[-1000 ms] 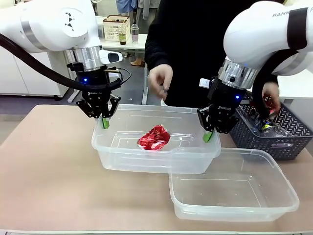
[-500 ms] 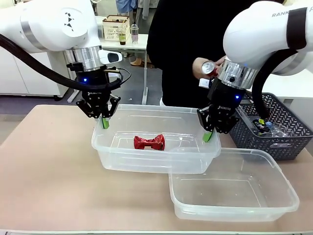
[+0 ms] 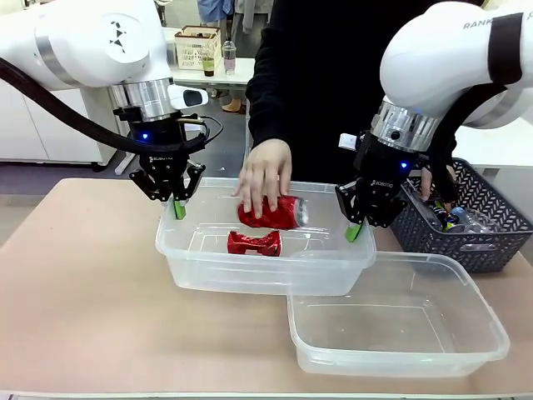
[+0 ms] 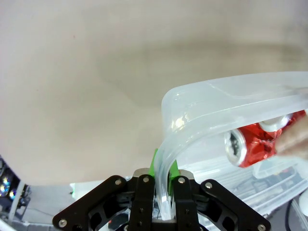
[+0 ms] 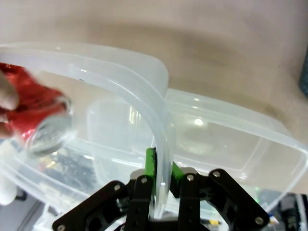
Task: Sort the waste into each basket.
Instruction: Offer the picked Organizing box to the human.
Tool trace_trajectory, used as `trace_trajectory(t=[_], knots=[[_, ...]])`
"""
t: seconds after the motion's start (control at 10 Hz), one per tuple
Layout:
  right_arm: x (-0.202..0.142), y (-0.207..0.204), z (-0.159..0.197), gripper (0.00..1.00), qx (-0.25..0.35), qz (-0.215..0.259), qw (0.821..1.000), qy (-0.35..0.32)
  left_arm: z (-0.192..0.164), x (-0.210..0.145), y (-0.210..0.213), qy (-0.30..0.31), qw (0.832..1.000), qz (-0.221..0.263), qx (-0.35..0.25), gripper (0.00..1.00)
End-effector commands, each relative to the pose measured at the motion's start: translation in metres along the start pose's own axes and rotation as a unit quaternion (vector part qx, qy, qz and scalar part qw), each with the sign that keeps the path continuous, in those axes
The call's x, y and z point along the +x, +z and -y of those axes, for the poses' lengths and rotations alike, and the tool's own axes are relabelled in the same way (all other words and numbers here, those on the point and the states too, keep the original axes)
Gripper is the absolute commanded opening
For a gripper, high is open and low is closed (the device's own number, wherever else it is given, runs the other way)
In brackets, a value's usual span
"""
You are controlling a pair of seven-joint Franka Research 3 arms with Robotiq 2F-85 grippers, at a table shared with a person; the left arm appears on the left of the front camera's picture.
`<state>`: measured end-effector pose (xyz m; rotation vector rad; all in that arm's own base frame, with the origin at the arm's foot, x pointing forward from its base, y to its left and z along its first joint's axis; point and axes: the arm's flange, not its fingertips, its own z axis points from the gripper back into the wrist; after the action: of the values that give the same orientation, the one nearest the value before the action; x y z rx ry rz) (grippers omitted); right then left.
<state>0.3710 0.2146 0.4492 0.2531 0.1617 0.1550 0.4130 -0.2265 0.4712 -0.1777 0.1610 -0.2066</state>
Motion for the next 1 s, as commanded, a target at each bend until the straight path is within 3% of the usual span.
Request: trace_trajectory(t=[0.0,0.9], knots=[[-0.0005,-0.0006,-0.0029,0.06,0.006,-0.001,1.000,0.003,0.0005,0.0000,-0.0015,-0.004,1.000,0.001,0.009,0.07],[-0.0005,-0.0006,-0.0029,0.06,0.006,-0.001,1.000,0.003,0.0005,0.0000,-0.0015,-0.004,1.000,0.001,0.009,0.07]])
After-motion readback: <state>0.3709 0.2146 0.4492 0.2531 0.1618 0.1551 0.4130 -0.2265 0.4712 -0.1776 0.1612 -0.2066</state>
